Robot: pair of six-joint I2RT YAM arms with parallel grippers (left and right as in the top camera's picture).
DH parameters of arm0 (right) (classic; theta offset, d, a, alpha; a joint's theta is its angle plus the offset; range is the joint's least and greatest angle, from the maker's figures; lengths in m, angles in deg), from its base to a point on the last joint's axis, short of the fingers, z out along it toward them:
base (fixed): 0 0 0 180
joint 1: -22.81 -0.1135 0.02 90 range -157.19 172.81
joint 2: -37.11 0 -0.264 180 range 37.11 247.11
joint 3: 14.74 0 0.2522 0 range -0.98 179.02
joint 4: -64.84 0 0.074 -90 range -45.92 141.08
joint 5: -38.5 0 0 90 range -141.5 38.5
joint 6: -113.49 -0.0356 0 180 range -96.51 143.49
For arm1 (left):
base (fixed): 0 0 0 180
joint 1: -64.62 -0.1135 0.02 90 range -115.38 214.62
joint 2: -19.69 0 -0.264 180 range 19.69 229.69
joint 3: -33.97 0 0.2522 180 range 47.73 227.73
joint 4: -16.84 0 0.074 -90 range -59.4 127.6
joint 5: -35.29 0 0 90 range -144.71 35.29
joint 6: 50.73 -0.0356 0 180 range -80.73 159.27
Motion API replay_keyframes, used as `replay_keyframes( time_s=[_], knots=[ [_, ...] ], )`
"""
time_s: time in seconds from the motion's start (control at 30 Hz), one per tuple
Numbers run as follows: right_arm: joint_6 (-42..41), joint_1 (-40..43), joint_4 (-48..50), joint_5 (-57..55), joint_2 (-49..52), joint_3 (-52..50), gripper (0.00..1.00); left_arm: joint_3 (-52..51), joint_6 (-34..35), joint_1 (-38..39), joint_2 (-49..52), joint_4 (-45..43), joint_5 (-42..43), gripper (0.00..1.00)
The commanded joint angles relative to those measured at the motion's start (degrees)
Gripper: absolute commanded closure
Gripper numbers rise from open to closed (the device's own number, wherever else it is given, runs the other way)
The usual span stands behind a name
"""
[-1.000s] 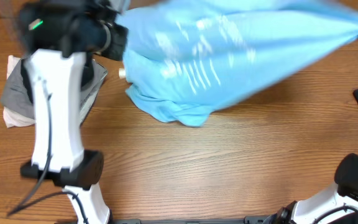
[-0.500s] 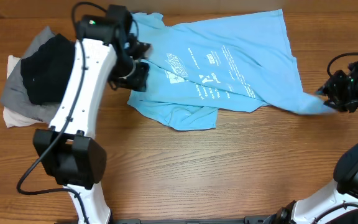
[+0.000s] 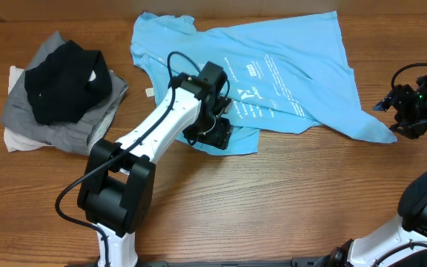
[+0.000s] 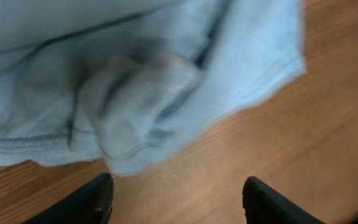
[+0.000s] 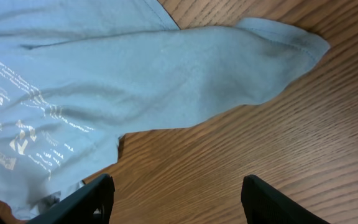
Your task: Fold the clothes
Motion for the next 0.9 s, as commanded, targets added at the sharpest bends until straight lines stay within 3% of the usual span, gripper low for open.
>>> replay_keyframes(
  time_s=[0.0,0.13,0.3,0.33,0.4,0.43,0.57,0.7,0.87],
  knots=[
    [-0.22,0.11,0.00,-0.15,-0.83,0.09,0.30,-4.17,10.23,-0.85,-1.62,-3.61,-2.25,0.28],
    [-0.24,0.11,0.02,-0.15,-0.83,0.09,0.30,-8.09,13.46,-1.42,-1.62,-8.81,-2.62,0.28],
    [-0.22,0.11,0.02,-0.15,-0.83,0.09,0.30,-8.87,13.51,-1.42,-1.62,-10.99,-3.87,0.52],
    [-0.24,0.11,0.04,-0.13,-0.83,0.09,0.30,-8.87,13.53,-1.42,-1.62,-10.99,-5.33,0.60],
    [-0.22,0.11,0.02,-0.13,-0.83,0.09,0.30,-8.87,13.49,-1.42,-1.62,-10.82,-6.27,0.92],
    [-0.22,0.11,0.00,-0.15,-0.83,0.09,0.30,-8.74,13.49,-1.46,-1.66,-10.01,-5.97,0.96],
    [-0.22,0.11,0.04,-0.17,-0.83,0.09,0.30,-5.20,10.05,-2.16,-2.49,0.83,-6.27,0.96],
    [-0.22,0.11,0.04,-0.17,-0.83,0.09,0.30,-0.61,9.42,-4.46,-5.07,15.54,-14.64,0.96],
    [-0.22,0.11,-0.04,-0.20,-0.83,0.07,0.29,-0.11,10.10,-9.11,-9.60,24.44,-20.81,0.96]
  ],
)
